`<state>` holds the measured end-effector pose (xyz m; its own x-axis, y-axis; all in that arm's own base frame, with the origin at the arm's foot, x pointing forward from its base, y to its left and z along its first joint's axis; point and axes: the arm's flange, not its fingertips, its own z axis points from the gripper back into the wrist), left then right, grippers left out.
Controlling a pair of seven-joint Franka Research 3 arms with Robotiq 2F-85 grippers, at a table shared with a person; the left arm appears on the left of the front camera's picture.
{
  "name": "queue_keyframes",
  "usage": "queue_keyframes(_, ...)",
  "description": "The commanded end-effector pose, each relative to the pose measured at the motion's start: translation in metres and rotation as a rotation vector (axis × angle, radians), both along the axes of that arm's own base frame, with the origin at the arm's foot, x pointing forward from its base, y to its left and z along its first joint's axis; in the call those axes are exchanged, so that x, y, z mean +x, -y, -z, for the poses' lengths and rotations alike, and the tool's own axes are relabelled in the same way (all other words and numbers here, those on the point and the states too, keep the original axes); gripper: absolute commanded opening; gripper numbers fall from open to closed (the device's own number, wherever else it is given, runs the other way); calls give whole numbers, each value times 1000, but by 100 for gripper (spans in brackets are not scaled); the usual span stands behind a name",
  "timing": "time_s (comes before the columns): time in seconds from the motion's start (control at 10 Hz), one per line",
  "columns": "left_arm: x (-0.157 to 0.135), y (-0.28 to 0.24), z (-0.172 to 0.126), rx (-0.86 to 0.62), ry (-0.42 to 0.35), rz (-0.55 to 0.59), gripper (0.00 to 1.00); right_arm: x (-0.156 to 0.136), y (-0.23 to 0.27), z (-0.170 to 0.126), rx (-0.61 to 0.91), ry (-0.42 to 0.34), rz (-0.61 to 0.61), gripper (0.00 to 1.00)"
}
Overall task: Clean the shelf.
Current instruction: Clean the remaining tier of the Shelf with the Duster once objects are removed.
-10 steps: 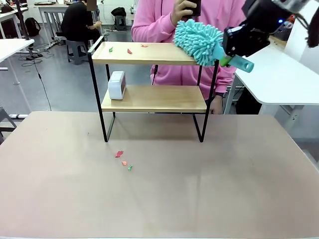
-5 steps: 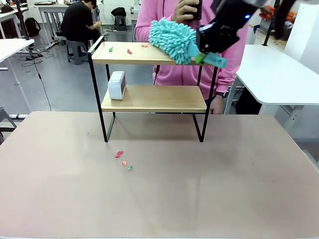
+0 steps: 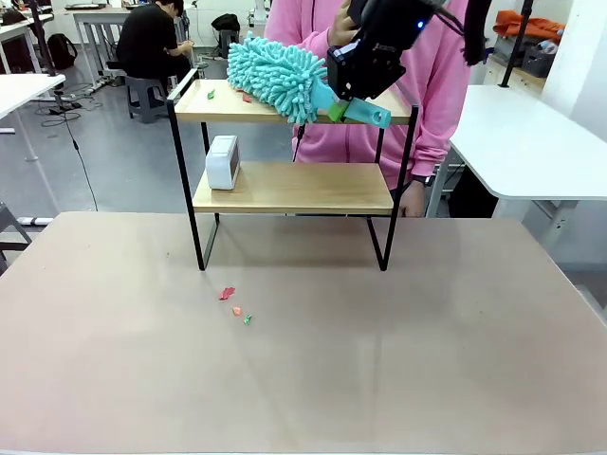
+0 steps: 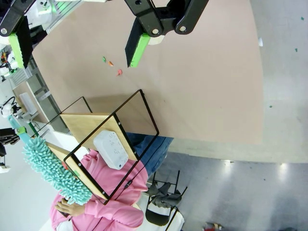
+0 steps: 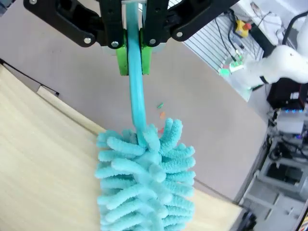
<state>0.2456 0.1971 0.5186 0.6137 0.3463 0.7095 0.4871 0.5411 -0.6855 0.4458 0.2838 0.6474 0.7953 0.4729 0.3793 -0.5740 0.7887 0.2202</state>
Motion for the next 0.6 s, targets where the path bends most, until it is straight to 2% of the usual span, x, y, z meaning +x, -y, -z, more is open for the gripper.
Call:
queue_keyframes(0.0, 0, 1, -2, -3, 33, 4, 100, 5, 5, -4, 7, -52, -168, 12)
queue_keyframes(0.3, 0, 1, -2, -3, 33, 4, 100, 4, 15, -4, -42, -130, -359, 12)
queue_keyframes(0.5, 0, 1, -2, -3, 33, 4, 100, -9, 36, -7, -30, -194, -500, 12)
